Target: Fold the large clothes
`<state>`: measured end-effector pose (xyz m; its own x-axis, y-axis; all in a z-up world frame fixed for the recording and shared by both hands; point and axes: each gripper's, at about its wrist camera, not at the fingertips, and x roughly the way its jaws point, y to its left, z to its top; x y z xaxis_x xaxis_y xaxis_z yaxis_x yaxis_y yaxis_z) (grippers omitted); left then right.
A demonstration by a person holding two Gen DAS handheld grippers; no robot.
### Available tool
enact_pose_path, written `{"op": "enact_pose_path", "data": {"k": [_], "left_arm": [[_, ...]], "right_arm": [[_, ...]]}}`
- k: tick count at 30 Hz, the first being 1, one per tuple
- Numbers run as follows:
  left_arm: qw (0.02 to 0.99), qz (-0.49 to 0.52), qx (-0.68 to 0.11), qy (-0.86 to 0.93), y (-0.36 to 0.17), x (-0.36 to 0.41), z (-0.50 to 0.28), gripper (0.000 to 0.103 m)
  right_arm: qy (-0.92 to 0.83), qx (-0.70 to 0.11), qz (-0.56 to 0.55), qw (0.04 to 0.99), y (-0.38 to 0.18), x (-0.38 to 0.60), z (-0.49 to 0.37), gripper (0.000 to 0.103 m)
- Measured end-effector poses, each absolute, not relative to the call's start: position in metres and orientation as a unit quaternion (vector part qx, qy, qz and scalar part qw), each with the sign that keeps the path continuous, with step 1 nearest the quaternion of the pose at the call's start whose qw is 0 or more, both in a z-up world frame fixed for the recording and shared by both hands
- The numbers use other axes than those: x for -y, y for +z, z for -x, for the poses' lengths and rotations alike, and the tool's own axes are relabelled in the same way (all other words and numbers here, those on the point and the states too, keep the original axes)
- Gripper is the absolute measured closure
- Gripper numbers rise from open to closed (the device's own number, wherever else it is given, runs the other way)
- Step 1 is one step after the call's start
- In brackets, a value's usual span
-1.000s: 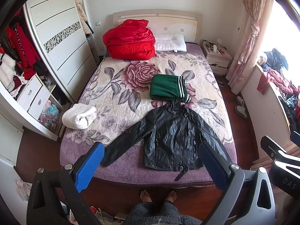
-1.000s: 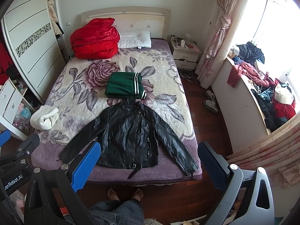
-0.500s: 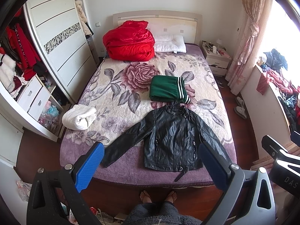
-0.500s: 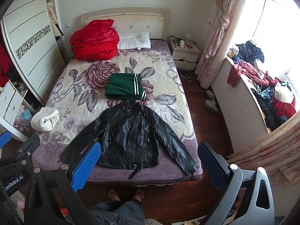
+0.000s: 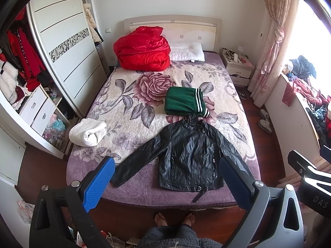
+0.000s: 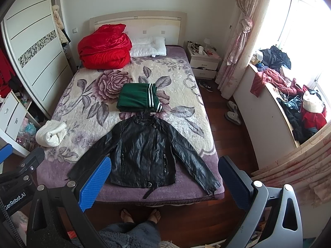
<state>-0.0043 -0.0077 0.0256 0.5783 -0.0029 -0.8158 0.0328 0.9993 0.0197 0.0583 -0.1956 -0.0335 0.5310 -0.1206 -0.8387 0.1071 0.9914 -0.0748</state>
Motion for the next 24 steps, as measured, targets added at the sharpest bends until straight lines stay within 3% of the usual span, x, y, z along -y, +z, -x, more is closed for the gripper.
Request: {"op": "enact_pose_path", "data": {"k": [24], "left_arm": [[0.892,-0.016,-0.453,-0.010,0.034,0.005,0.002,0.000]], "right_arm": [[-0.063,-0.477,0.005,0.877,-0.019,0.189,-0.063,0.000]]}}
